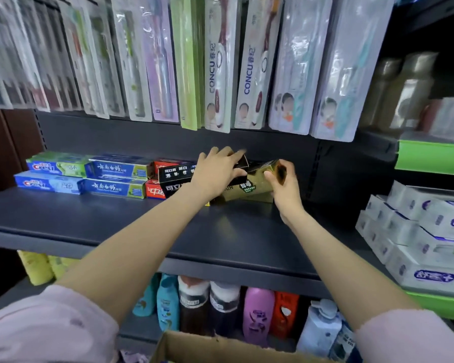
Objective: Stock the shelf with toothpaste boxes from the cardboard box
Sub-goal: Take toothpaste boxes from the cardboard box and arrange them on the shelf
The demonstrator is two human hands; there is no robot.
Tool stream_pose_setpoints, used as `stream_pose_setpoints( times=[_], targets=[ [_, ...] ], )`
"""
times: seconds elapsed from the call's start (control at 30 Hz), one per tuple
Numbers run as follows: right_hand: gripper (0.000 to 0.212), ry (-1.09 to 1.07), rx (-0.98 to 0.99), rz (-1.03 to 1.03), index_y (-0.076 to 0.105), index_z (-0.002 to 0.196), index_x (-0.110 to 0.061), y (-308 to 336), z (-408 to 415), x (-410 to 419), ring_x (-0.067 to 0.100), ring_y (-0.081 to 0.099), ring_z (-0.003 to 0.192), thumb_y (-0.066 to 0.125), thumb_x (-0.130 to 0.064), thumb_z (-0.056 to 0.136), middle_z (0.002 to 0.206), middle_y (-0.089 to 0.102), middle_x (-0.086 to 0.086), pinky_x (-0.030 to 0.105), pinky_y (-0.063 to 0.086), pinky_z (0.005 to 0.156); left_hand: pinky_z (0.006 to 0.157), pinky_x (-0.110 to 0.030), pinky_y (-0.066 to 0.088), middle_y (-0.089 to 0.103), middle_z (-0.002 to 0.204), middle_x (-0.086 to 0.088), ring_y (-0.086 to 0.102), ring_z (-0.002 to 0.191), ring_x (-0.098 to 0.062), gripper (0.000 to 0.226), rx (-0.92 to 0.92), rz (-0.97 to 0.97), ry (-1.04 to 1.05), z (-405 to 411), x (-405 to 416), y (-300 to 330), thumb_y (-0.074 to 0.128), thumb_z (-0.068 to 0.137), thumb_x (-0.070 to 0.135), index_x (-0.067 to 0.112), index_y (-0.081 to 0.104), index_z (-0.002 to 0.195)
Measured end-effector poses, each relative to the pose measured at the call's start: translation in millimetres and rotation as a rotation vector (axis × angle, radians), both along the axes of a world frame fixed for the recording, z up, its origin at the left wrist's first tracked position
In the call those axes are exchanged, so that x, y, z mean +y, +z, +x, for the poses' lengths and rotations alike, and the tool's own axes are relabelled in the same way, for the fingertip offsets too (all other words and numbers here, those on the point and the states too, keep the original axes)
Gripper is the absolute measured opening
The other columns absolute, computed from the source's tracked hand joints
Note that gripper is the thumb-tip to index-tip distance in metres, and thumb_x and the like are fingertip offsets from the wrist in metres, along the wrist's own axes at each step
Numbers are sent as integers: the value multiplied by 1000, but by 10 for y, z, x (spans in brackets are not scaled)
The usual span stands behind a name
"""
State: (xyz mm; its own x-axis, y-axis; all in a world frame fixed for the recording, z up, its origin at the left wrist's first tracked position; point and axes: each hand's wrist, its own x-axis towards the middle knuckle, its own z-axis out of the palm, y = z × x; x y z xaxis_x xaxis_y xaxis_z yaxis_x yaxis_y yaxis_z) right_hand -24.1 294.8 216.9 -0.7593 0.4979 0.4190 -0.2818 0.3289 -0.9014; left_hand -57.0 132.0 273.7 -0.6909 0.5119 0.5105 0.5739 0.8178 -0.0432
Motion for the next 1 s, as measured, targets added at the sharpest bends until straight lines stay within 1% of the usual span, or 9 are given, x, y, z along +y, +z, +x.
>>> stream_pose_setpoints(
  times=[0.1,0.23,0.33,0.43,0.53,0.6,0.73,0.83,1.0],
  targets=[
    [41,-12,-41,37,43,131,-27,-123,-227,56,25,48,119,56,-29,92,131,47,8,45,40,106,99,-43,34,43,140,-3,40,125,-29,58,1,-26,-1,-169,77,-31,39,95,50,29,26,148],
    [43,-253,-331,545,48,131,-13,-284,-375,354,32,38,124,58,-27,92,132,43,14,39,38,100,100,-43,34,39,144,-3,38,128,-30,59,-65,-77,-25,-363,156,-91,38,95,51,29,24,148],
    [39,-245,-493,687,48,124,-13,-349,-419,491,32,45,116,63,-22,89,125,44,15,40,45,92,102,-43,32,38,146,-2,36,130,-29,59,-100,-114,-60,-459,221,-182,38,95,51,31,23,148],
    [35,-194,-490,748,44,122,-10,-397,-450,450,30,54,103,59,-12,90,119,48,15,35,45,81,107,-44,30,37,148,0,31,135,-27,60,-114,-102,-107,-524,294,-252,40,94,51,32,24,148],
    [36,-242,-394,764,48,124,-9,-400,-446,430,30,49,109,58,-12,89,122,44,15,34,44,86,108,-44,28,37,148,0,31,135,-26,61,-118,-114,-148,-549,367,-272,41,93,51,32,23,148],
    [45,-131,-311,679,51,127,-13,-347,-436,406,26,44,118,65,-14,84,125,43,11,31,40,97,109,-44,26,36,149,0,29,137,-26,63,-143,-94,-182,-564,401,-262,43,92,52,31,24,148],
    [64,347,-260,185,44,134,-15,-231,-388,303,13,48,123,74,-17,79,131,53,0,30,39,105,109,-42,31,40,149,-3,32,138,-27,68,-168,-1,-274,-644,410,-217,48,89,54,25,31,147],
    [38,358,-133,-24,54,123,-9,-194,-372,286,18,57,114,65,-13,86,120,61,7,29,46,96,105,-43,38,49,141,-14,44,131,-32,68,-272,96,-307,-661,395,-187,48,90,53,15,33,144],
    [34,383,-43,-292,53,123,-1,-126,-335,304,17,59,113,59,-11,91,120,59,11,30,48,97,104,-40,38,54,134,-17,48,126,-34,56,-438,333,-253,-660,155,-114,30,98,49,9,40,135]
  ],
)
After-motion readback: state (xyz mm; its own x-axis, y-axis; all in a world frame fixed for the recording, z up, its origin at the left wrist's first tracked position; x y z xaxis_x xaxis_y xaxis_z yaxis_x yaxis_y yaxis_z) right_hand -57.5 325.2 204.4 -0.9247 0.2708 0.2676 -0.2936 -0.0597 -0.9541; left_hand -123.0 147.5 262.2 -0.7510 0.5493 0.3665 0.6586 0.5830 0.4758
